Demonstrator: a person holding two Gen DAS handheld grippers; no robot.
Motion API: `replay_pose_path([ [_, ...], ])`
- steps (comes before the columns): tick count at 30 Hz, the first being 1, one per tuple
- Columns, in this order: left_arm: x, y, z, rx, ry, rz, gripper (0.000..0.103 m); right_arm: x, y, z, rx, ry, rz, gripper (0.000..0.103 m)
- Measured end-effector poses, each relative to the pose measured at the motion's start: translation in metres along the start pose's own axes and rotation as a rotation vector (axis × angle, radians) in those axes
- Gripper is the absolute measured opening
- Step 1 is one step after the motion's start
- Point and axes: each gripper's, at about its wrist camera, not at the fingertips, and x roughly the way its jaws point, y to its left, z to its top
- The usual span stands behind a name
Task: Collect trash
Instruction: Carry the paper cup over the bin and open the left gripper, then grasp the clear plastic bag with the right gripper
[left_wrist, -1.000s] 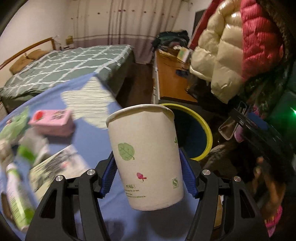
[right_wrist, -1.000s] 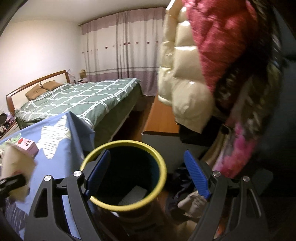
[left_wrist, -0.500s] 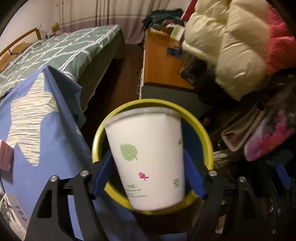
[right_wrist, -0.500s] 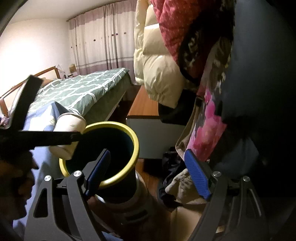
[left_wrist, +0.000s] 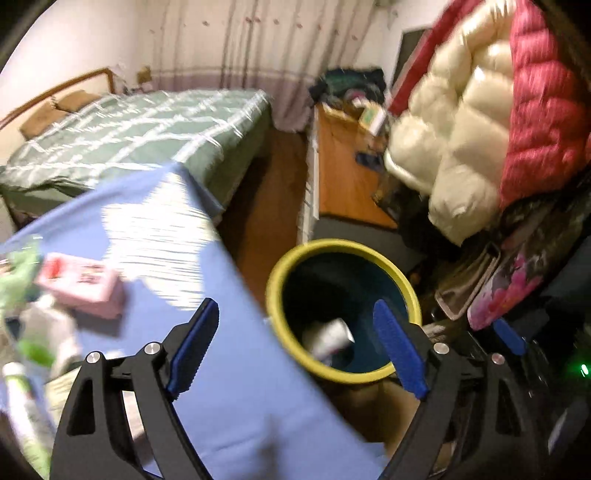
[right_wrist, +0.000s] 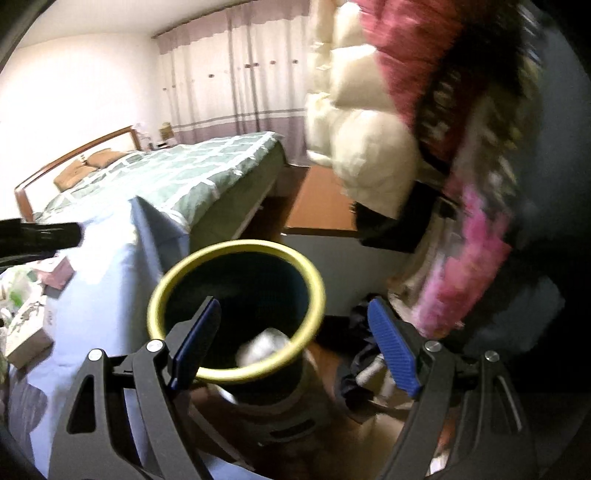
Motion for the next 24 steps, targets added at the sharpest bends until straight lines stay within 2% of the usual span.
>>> replay_pose_path([
  [8,-0.107,0.111,-0.036,-0.103,-0.142,0.197,0.088,0.008,0.076,0.029,-0.08,-0.02,0.165,0.078],
  [11,-0.142,0.157,-0.063,-0.163,-0.167,0.298,0.089,0.014,0.117,0.04,-0.108,-0.01,0.268,0.078],
  [15,-0.173,0.21,-0.1,-0.236,-0.194,0.412,0.09,0.015,0.172,0.048,-0.165,-0.012,0.361,0.078],
  [20,-0.189,0.274,-0.138,-0.318,-0.203,0.508,0.091,0.018,0.232,0.054,-0.222,0.007,0.464,0.078],
  [24,-0.186,0.311,-0.161,-0.354,-0.196,0.56,0.09,0.029,0.28,0.054,-0.268,0.072,0.584,0.078],
])
